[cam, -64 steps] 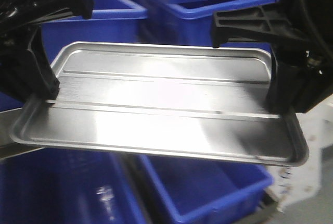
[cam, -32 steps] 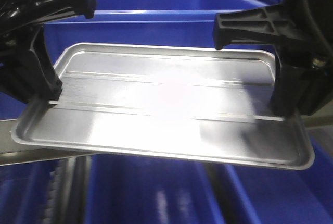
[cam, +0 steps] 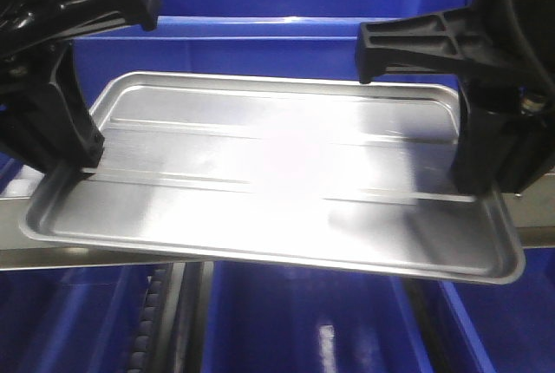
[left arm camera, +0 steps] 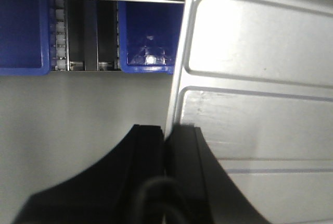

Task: Grab silver tray and place in blue box
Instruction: 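Carry the tray with both grippers over the empty blue bin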

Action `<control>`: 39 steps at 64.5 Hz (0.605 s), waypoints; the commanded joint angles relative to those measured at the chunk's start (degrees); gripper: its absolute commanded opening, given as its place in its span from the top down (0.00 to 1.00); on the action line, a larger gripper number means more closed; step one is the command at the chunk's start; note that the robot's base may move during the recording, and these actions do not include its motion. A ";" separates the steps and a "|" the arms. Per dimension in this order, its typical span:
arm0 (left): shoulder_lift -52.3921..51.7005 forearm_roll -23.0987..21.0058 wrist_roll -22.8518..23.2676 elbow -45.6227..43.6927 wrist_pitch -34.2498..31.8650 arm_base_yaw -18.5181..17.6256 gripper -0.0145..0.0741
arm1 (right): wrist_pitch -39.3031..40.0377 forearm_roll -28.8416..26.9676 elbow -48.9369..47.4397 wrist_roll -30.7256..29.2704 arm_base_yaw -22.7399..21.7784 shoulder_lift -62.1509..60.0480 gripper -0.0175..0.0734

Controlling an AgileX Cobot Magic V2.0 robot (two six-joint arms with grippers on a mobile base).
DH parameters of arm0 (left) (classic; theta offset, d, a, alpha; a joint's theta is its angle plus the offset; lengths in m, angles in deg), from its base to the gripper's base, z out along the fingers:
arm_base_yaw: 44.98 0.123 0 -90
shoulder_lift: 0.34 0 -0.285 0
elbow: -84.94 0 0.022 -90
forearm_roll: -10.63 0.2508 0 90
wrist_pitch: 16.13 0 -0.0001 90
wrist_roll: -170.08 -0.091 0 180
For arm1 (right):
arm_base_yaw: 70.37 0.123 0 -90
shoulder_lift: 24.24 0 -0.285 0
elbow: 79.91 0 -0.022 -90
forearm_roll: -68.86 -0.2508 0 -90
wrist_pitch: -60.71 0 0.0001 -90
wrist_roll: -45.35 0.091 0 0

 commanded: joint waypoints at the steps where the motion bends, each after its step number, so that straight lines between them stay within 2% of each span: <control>1: -1.58 4.58 1.63 -1.50 3.53 0.58 0.95 | -9.04 4.22 -0.80 -0.46 -0.48 -1.87 0.75; 39: -1.58 4.58 1.63 -1.50 3.53 0.58 0.95 | -9.04 4.22 -0.80 -0.46 -0.48 -1.87 0.75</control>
